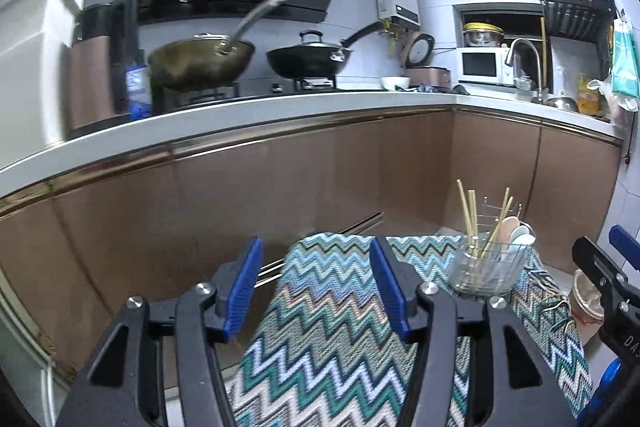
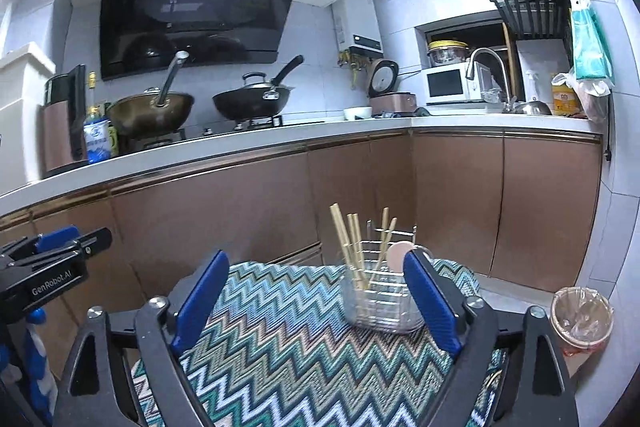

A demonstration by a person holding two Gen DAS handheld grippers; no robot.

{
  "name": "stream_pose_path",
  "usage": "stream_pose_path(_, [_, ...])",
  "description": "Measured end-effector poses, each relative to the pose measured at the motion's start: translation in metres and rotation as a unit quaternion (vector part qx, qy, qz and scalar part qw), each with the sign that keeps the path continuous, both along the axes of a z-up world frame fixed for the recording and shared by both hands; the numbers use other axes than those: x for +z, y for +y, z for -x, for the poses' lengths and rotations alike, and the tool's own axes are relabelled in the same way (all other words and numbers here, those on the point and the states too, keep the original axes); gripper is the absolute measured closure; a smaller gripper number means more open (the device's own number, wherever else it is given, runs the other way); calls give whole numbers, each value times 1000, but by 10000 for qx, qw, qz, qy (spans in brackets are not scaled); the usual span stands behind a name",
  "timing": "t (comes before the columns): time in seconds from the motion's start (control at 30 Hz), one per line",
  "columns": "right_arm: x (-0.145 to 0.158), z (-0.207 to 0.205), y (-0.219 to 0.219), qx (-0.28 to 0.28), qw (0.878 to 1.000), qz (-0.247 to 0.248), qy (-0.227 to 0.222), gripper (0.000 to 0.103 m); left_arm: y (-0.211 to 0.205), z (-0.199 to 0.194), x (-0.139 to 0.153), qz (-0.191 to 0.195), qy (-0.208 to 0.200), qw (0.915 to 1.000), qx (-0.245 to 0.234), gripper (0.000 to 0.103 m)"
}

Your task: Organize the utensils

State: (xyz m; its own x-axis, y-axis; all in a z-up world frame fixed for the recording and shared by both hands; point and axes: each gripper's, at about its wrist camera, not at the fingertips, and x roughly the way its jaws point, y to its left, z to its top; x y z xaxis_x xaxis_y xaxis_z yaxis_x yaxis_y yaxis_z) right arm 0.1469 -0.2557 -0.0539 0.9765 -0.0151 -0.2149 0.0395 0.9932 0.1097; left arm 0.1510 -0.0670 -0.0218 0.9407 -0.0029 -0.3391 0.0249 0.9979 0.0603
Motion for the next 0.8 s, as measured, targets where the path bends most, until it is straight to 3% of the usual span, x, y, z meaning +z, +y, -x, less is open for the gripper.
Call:
stream_pose_path(0.33, [0,21,25,71,10000,67,-3,1,20,29,1,-86,-75,9997,209,41])
stream_pose_path(0.8, [-3,28,37,-137,9994,304,89,0,22,44,1,-41,-139,9999,74,35])
